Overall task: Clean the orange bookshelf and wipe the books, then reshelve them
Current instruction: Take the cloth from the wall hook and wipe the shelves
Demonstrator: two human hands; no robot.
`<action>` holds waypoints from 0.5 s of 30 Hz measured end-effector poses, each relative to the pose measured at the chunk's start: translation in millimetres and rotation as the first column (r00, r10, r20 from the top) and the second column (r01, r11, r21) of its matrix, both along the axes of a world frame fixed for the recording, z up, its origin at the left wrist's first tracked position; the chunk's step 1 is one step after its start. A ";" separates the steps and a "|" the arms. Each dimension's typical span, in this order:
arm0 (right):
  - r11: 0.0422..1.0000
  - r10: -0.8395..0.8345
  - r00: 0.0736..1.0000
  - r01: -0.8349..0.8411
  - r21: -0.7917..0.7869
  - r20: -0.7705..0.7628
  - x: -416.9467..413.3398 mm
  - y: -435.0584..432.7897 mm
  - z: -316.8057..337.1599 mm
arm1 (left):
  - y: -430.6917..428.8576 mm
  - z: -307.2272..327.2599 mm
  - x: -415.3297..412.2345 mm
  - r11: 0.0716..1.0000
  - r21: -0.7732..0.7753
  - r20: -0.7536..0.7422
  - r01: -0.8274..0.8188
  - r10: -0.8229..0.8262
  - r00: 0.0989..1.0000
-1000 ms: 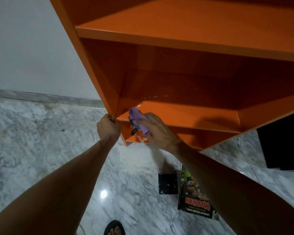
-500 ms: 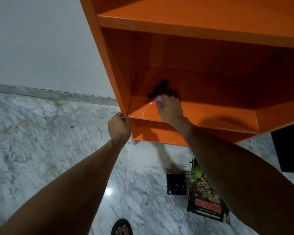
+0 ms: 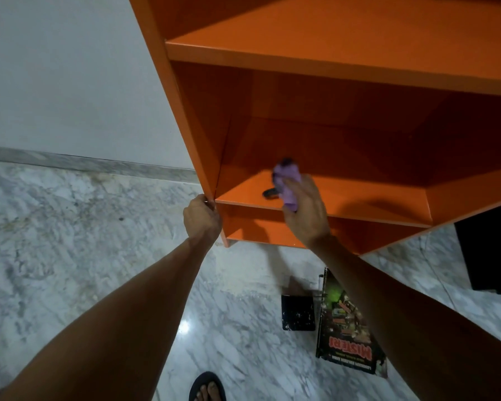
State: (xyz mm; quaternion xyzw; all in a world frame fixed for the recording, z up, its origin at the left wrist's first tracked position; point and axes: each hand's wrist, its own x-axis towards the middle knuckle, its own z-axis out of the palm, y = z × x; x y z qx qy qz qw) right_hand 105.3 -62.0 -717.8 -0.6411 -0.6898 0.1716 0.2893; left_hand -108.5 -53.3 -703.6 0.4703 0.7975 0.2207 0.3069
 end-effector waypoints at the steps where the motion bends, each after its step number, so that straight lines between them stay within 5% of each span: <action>1: 0.996 -0.088 0.996 0.089 -0.021 0.025 3.5 3.4 -4.7 | -0.1 -1.5 0.2 1.000 0.007 -0.008 0.002 -0.002 1.000; 4: 0.998 -0.050 0.996 0.052 -0.040 0.068 -14.5 7.7 -10.1 | -0.2 -4.3 -0.3 1.000 0.029 -0.001 -0.001 0.001 1.000; 10: 0.892 0.432 0.900 -0.418 -0.171 0.052 -60.6 -20.2 -4.6 | -0.2 -3.9 -3.9 0.999 0.023 0.017 0.035 -0.035 0.999; 12: 0.904 0.420 0.908 -0.417 -0.095 0.010 -51.3 -29.1 -3.5 | -0.6 -2.2 -4.4 0.998 0.024 0.001 0.049 -0.049 0.999; 15: 0.989 0.144 0.989 -0.143 -0.037 0.030 -29.3 -23.6 0.5 | -2.3 -4.9 -2.9 0.999 0.030 0.009 0.026 -0.027 1.000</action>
